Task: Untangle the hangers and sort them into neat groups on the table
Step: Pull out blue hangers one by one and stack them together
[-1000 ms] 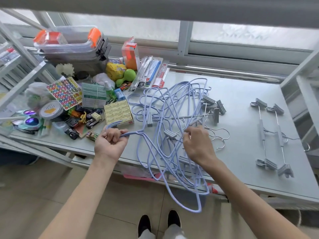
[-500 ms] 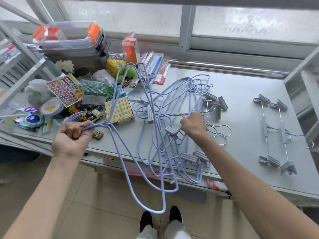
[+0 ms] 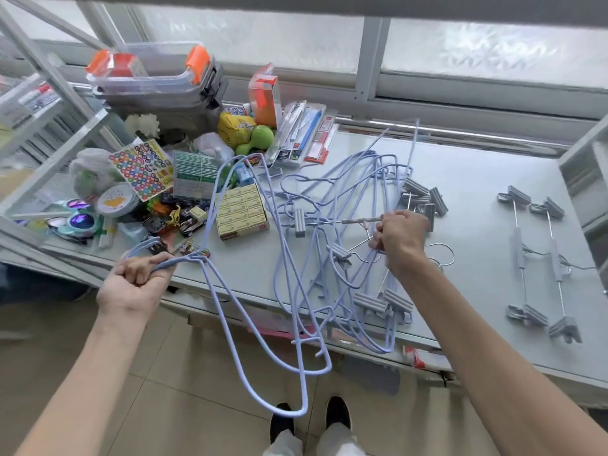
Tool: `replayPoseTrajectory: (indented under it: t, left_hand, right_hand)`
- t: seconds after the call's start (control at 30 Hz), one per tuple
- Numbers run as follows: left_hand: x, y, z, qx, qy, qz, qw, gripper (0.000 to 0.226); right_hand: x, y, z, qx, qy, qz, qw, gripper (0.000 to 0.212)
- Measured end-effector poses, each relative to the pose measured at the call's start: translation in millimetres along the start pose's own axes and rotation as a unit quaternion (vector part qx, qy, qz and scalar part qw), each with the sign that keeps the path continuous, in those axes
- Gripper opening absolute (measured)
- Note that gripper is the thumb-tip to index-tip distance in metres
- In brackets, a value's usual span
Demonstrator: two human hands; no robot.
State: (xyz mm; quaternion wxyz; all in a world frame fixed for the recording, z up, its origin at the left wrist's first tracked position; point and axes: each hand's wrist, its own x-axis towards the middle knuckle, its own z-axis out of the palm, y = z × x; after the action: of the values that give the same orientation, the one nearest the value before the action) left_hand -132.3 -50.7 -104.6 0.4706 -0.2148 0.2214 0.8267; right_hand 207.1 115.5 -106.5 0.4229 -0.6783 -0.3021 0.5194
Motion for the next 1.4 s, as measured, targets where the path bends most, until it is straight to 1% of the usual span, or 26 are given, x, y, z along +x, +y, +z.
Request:
replayPoseTrajectory:
  t: [0.1,0.2,0.33,0.43,0.57,0.63,0.73,0.8,0.87,1.0,1.07,1.13,1.23,1.3,1.33,1.4]
  left_hand:
    - [4.0,-10.5,-0.8,0.004,-0.002,-0.005,1.0,0.054]
    - [11.7,-19.0,-3.3,-0.005,-0.013,-0.017,1.0,0.053]
    - [14.6,-37.4,-0.1,0.004,-0.038,-0.023,0.999,0.057]
    - [16.4,-55.2,2.4,0.053,-0.048,-0.007,0.997,0.066]
    - [21.5,-69.9,-3.1,0.066,-0.036,-0.008,0.997,0.067]
    - [20.8,-75.5,-2.2,0.062,-0.03,-0.01,0.998,0.066]
    - [18.2,-80.6,2.4,0.068,-0.02,-0.027,0.997,0.06]
    - [16.3,-82.9,3.5,0.058,-0.021,-0.04,0.997,0.057]
    - [14.6,-84.3,3.4,0.048,-0.024,-0.046,0.998,0.056]
    - [11.0,-84.0,4.1,0.06,-0.022,-0.048,0.997,0.06]
    - [9.6,-86.5,5.8,0.065,-0.019,-0.051,0.996,0.063]
    - [8.8,-89.0,7.0,0.066,-0.021,-0.045,0.997,0.067]
    - [7.6,-89.4,8.0,0.055,-0.04,-0.048,0.997,0.069]
    - [7.1,-88.7,8.0,0.059,-0.034,-0.044,0.997,0.064]
    - [6.8,-88.8,8.4,0.066,-0.029,-0.039,0.997,0.064]
    - [6.9,-89.2,10.4,0.063,-0.024,-0.03,0.997,0.066]
  right_hand:
    - [-4.5,-7.1,-10.2,0.071,-0.006,-0.058,0.996,0.031]
    - [-8.3,-21.4,-17.2,0.101,-0.012,-0.095,0.99,0.031]
    - [-16.4,-37.9,-22.1,0.136,-0.058,-0.111,0.983,0.029]
    - [-22.7,-41.0,-23.3,0.15,-0.146,-0.071,0.975,0.026]
    - [-32.6,-31.2,-25.8,0.165,-0.306,0.031,0.937,0.025]
    - [-38.8,-21.3,-26.2,0.139,-0.368,0.079,0.916,0.025]
    - [-43.9,-1.3,-24.6,0.061,-0.411,0.119,0.902,0.023]
    - [-45.6,9.3,-23.3,-0.007,-0.412,0.115,0.904,0.022]
    - [-48.2,16.7,-22.9,-0.047,-0.398,0.101,0.911,0.021]
    - [-52.1,23.3,-24.4,-0.06,-0.343,0.073,0.935,0.023]
    - [-54.8,23.9,-23.1,-0.087,-0.337,0.055,0.936,0.023]
    - [-60.3,25.0,-16.6,-0.128,-0.325,0.026,0.936,0.024]
    - [-66.3,28.5,-2.5,-0.205,-0.257,-0.048,0.943,0.027]
    - [-67.2,30.4,2.0,-0.271,-0.21,-0.117,0.932,0.03]
    - [-67.1,31.3,2.3,-0.304,-0.193,-0.157,0.92,0.033]
    - [-67.0,33.3,0.9,-0.38,-0.172,-0.223,0.881,0.039]
